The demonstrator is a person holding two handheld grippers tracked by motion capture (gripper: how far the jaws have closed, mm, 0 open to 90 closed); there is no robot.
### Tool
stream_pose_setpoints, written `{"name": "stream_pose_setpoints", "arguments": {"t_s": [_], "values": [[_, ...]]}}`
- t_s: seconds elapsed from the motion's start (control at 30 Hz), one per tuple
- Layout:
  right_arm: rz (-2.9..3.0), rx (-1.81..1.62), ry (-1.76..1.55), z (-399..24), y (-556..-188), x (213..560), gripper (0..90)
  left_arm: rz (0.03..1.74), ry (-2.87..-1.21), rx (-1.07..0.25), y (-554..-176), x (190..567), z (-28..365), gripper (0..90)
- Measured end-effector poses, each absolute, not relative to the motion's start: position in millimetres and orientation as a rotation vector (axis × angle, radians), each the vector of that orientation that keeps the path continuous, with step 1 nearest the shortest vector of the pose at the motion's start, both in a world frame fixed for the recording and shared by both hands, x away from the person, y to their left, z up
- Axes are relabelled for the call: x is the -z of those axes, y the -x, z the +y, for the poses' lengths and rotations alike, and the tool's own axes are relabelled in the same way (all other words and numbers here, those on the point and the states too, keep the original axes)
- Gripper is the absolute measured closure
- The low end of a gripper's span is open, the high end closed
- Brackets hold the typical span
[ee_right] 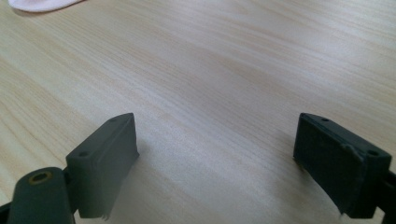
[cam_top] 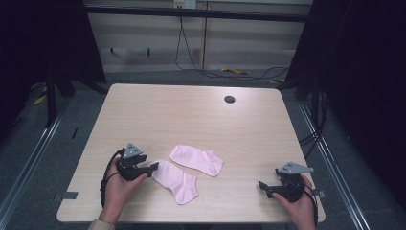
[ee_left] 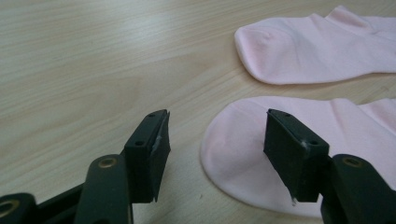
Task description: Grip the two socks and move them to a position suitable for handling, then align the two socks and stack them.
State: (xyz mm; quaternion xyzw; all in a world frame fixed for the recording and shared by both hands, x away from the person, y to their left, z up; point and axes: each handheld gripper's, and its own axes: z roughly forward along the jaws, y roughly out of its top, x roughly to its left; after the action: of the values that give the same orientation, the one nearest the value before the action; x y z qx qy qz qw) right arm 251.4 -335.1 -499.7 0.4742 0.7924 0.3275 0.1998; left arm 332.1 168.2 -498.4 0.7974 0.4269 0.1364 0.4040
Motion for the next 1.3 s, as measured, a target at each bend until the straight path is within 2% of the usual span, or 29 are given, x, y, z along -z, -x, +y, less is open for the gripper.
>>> {"name": "stream_pose_setpoints", "arguments": {"t_s": [0.13, 0.47, 0.63, 1.0, 1.3], "values": [[2.2, -0.925, -1.322, -338, -251, 499, 17.2, 1.078, -2.022, -0.345, -333, 498, 170, 40.0], [2.17, -0.955, -1.283, -337, -247, 492, 18.2, 1.095, -2.006, -0.348, -334, 500, 174, 40.1], [2.208, -0.973, -1.219, -323, -247, 486, 19.7, 1.101, -2.012, -0.359, -336, 501, 176, 40.8], [2.345, -1.056, -1.056, -256, -252, 481, 27.4, 1.107, -2.01, -0.365, -338, 503, 177, 45.6], [2.479, -1.114, -0.917, -190, -254, 484, 28.5, 1.086, -2.051, -0.389, -338, 506, 174, 46.6]]}}
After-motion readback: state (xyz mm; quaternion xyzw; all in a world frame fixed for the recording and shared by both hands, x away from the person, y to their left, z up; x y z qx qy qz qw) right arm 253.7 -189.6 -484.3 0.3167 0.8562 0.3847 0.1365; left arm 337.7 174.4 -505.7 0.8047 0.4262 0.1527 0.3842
